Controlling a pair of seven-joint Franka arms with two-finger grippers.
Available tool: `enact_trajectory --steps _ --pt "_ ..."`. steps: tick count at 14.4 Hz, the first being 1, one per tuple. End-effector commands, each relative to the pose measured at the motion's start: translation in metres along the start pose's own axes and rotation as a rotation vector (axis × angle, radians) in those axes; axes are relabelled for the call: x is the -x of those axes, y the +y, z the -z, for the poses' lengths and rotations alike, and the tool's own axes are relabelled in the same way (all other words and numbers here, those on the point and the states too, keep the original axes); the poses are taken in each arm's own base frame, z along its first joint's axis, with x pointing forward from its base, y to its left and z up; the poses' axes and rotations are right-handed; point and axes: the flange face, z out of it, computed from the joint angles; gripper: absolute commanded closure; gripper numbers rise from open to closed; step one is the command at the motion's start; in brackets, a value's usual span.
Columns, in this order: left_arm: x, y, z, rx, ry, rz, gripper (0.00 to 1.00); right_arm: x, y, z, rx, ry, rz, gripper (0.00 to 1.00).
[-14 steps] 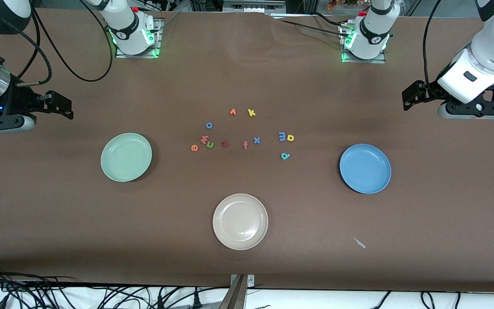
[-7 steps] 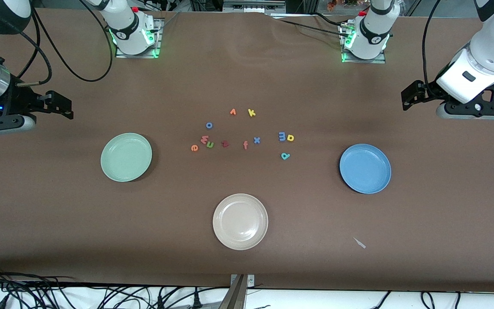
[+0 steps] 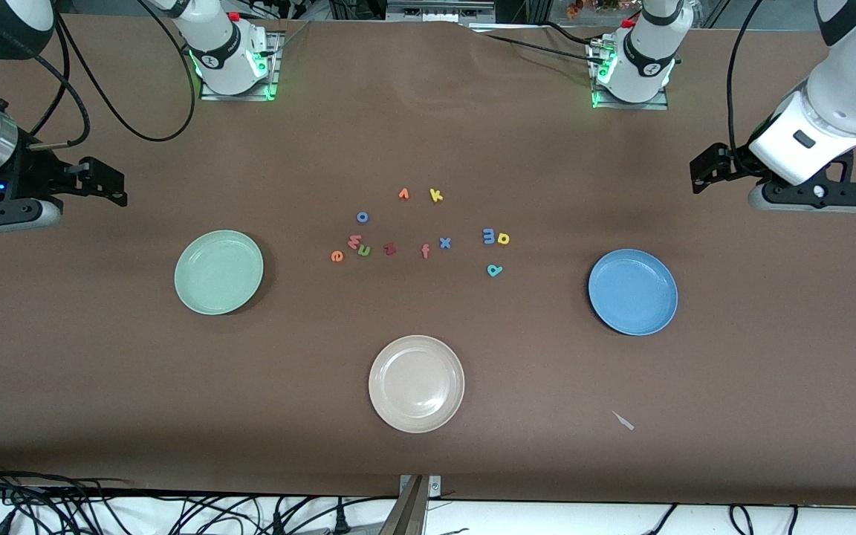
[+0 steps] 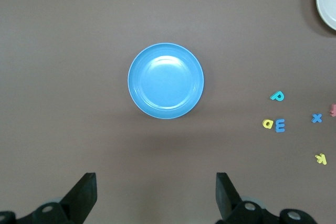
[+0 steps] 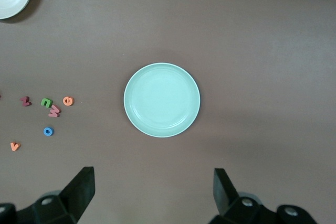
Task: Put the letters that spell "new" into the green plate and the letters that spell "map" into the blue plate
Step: 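Reach the left gripper to the teal 'd' letter and grasp it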
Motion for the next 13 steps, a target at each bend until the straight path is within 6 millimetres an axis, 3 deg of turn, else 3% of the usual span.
enact_trajectory --steps 1,3,4,5,7,8,10,12,13 --pt "-0.013 0.009 -0.025 0.016 -0.064 -0.03 0.0 0.004 -0.002 0.005 0.001 -0.003 -0.006 0.0" --pt "-0.022 0.021 -0.052 0.03 -0.121 -0.046 0.0 0.004 -0.011 0.007 0.0 0.0 0.006 0.0" --pt "-0.022 0.032 -0.062 0.042 -0.158 -0.063 0.0 0.004 -0.035 0.005 0.006 -0.007 0.048 0.0" --pt "-0.024 0.042 -0.075 0.04 -0.189 -0.079 0.0 0.003 -0.039 0.007 0.012 -0.002 0.057 0.0" --pt "-0.029 0.08 -0.108 0.025 -0.239 -0.129 0.0 0.004 -0.031 0.007 0.011 -0.004 0.044 0.0" --pt "-0.037 0.093 -0.136 0.022 -0.27 -0.144 0.0 0.004 -0.029 0.007 0.01 -0.004 0.039 0.0" --pt "-0.055 0.115 -0.155 0.029 -0.238 -0.161 0.0 0.004 -0.028 0.007 0.01 -0.004 0.036 0.0" --pt "-0.057 0.14 -0.181 0.017 -0.254 -0.161 0.0 0.004 -0.028 0.007 0.01 -0.004 0.036 0.0" --pt "-0.057 0.161 -0.206 0.007 -0.272 -0.191 0.0 0.004 -0.028 0.007 0.01 -0.004 0.036 0.0"
